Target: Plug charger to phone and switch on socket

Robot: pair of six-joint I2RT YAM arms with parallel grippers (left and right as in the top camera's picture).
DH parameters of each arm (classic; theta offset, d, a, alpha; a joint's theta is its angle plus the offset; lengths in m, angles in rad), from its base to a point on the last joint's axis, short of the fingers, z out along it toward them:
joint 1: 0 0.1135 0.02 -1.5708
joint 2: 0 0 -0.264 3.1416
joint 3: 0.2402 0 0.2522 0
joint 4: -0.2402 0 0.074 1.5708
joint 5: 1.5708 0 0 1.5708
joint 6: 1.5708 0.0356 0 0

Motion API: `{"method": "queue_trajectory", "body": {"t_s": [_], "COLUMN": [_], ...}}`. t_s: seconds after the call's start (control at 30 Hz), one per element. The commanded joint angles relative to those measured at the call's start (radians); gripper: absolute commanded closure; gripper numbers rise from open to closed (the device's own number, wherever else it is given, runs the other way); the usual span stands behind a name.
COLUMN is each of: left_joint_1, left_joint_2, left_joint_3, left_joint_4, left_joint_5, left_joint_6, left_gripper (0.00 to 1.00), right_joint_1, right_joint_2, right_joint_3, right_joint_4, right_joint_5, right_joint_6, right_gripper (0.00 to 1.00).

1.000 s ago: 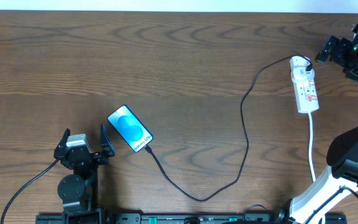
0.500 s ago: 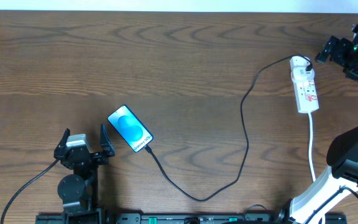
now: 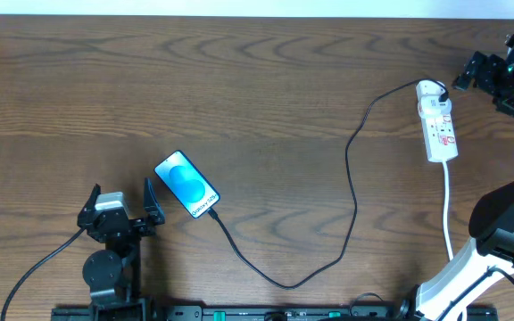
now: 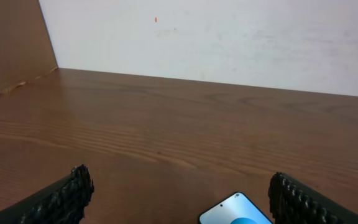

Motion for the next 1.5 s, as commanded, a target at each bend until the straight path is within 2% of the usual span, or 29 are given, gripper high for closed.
{"method": "queue_trajectory", "body": {"t_s": [0.0,0.1,0.23,0.4,0.57,0.77,0.87,1.2,1.47], "left_joint_1": [0.004,0.004,0.004,0.004,0.004,0.004,0.004,0.004,0.004], "left_joint_2": [-0.006,-0.006,-0.006,-0.006,-0.006,-0.006,-0.006,-0.006,-0.006], "left_joint_3": [-0.008,-0.008,-0.008,-0.008,-0.008,-0.008,-0.008,-0.008,-0.008], "left_joint_4": [-0.045,-0.045,-0.045,-0.045,-0.045,-0.045,-0.045,-0.045,-0.045], "left_joint_5": [0.028,0.028,0.028,0.028,0.028,0.028,0.028,0.028,0.028], "left_joint_6": [0.003,0.003,0.003,0.003,0.003,0.003,0.003,0.003,0.003], "left_gripper": [0.08,0.08,0.08,0.08,0.08,0.08,0.07,0.07,0.07], "right_joint_1": [0.002,0.002,0.019,0.069,0.14,0.212,0.24,0.291,0.291], "right_joint_2": [-0.009,-0.011,-0.024,-0.119,-0.282,-0.457,-0.547,-0.944,-1.122], "right_joint_3": [0.002,0.001,-0.047,-0.295,-0.653,-0.951,-1.062,-1.372,-1.553], "right_joint_4": [-0.001,0.025,0.145,0.478,0.854,1.21,1.324,1.45,1.592], "right_joint_5": [0.004,0.012,-0.038,-0.119,-0.127,-0.127,-0.117,-0.077,-0.068], "right_joint_6": [0.011,0.011,0.046,0.083,0.083,0.082,0.082,0.082,0.079], "right_gripper": [0.01,0.01,0.01,0.01,0.01,0.01,0.01,0.01,0.01]}}
